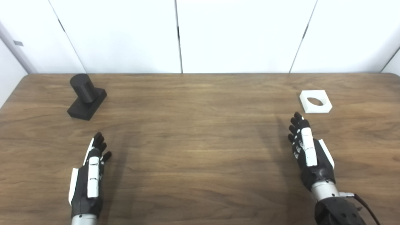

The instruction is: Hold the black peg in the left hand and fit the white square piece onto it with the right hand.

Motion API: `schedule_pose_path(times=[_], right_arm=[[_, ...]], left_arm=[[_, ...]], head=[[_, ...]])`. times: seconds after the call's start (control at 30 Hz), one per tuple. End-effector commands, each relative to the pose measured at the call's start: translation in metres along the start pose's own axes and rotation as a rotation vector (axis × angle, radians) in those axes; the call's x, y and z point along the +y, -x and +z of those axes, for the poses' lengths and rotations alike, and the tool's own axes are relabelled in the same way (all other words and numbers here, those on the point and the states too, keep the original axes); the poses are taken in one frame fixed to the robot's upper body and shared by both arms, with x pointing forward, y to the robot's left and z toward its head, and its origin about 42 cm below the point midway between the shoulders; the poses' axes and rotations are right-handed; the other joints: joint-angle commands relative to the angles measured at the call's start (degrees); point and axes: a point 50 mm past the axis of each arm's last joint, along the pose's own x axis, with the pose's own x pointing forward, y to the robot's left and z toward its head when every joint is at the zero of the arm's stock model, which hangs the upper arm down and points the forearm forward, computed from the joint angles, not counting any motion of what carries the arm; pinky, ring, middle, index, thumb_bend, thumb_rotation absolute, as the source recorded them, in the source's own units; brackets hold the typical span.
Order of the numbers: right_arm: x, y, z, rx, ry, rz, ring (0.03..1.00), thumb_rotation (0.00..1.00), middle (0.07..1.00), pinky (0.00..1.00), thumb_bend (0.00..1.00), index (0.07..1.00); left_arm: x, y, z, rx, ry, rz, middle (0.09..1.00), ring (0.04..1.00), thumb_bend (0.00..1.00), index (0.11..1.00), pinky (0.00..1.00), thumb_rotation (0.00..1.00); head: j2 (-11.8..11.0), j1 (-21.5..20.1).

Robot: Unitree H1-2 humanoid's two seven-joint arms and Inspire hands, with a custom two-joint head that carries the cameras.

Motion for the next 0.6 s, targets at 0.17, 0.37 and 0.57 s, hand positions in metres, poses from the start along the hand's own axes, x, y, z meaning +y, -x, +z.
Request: schedule_pose_path(times=[0.17,0.37,0.57], right_arm=[[-0.0089,0.0308,-0.0214,0.081,0.021,-0.014,1.0,1.0,1.0,1.0,0.47,1.0],[-0.0095,0.0304,-0.0222,0.08,0.02,-0.012,1.0,1.0,1.0,1.0,0.46,1.0],[-0.0133,0.0305,-0.022,0.088,0.022,-0.013,1.0,1.0,1.0,1.0,0.47,1.0]], left_arm=[[-0.0063,-0.0059,-0.0004,-0.007,0.017,0.0,0.985,0.979,0.45,0.971,0.99,1.0],[-0.0069,-0.0059,0.0001,-0.008,0.011,-0.001,0.986,0.979,0.45,0.971,1.0,1.0],[-0.0121,-0.0057,-0.0007,-0.009,0.022,0.01,0.98,0.972,0.43,0.964,0.99,1.0]], head=[[0.1,0.0],[-0.2,0.3],[-0.7,4.7]])
